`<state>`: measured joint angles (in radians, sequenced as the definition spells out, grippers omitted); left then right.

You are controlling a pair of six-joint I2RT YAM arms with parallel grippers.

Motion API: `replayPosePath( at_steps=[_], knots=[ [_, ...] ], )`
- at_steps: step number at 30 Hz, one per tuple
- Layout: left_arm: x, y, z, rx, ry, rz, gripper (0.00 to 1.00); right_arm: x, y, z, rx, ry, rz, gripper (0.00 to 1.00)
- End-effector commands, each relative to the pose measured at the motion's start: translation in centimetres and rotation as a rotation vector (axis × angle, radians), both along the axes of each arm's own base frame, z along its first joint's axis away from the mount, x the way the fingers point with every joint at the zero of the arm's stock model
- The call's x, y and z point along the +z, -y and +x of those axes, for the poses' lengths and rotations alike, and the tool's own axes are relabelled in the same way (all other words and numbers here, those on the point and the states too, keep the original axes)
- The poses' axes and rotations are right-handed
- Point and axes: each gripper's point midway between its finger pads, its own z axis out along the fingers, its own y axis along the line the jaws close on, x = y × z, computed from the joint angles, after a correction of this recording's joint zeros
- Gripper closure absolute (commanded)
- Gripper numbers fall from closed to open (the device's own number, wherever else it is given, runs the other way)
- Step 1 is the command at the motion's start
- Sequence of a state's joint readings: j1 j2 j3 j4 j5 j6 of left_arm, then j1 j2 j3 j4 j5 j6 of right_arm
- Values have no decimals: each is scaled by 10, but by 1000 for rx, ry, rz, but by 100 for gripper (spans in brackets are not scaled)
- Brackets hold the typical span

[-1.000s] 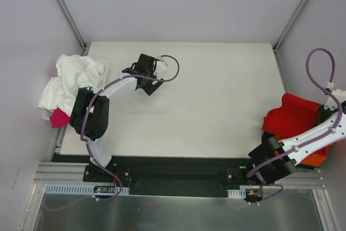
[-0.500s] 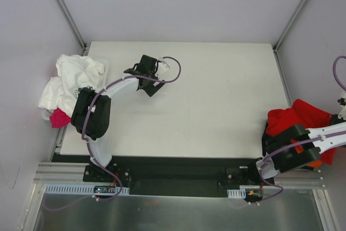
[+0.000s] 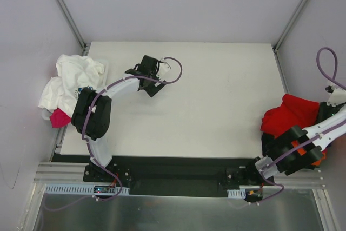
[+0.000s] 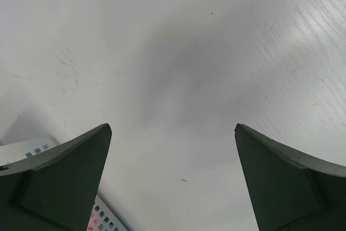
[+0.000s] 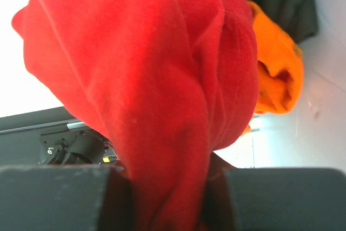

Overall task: Fold and stack the t-shirts
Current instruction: Put the neatly folded tshirt into the corner of the board with the right arm

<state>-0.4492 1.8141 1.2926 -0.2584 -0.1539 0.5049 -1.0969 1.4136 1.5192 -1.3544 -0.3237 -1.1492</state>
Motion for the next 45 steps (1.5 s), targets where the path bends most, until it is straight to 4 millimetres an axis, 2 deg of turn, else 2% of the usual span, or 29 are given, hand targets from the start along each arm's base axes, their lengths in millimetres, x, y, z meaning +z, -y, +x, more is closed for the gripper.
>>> replayPosePath(
  at_steps=[1,2,5,9,17,20,21,22,27,31,32,37,41,42,45],
  knots=[
    [1,7,-1,-8,4,-18,1,20,-21,6,-6,-5,-83,79],
    [2,8,-1,-8,6,-21,1,20,-23,12,7,-12,-101,78],
    [2,7,-2,-9,6,-22,1,18,-14,17,12,-39,-169,73],
    [-1,5,-5,-11,-2,-18,1,18,0,19,-2,-57,-230,60],
    [-2,7,-6,-17,-10,-25,1,15,22,21,-18,-89,-323,52],
    [-4,7,-7,-16,-13,-26,1,20,35,20,-44,-106,-393,46],
    [-5,8,-7,-18,-14,-27,1,23,42,20,-56,-106,-432,39],
    [-5,8,-8,-18,-15,-26,1,27,45,22,-57,-98,-456,36],
    [-3,10,-7,-21,-14,-39,1,47,51,28,-70,-64,-523,29],
    [-3,10,-7,-22,-13,-40,1,67,43,36,-58,-17,-549,25],
    [-2,10,-6,-20,-12,-41,1,78,41,38,-59,9,-565,25],
    [11,9,-6,-12,23,-48,1,98,8,44,-2,83,-546,19],
    [25,5,-6,-6,59,-54,1,83,-9,43,35,87,-512,18],
    [26,4,-8,-5,59,-53,1,71,-14,41,45,77,-487,18],
    [31,3,-11,-5,70,-56,1,55,-17,40,53,67,-471,18]
  ],
)
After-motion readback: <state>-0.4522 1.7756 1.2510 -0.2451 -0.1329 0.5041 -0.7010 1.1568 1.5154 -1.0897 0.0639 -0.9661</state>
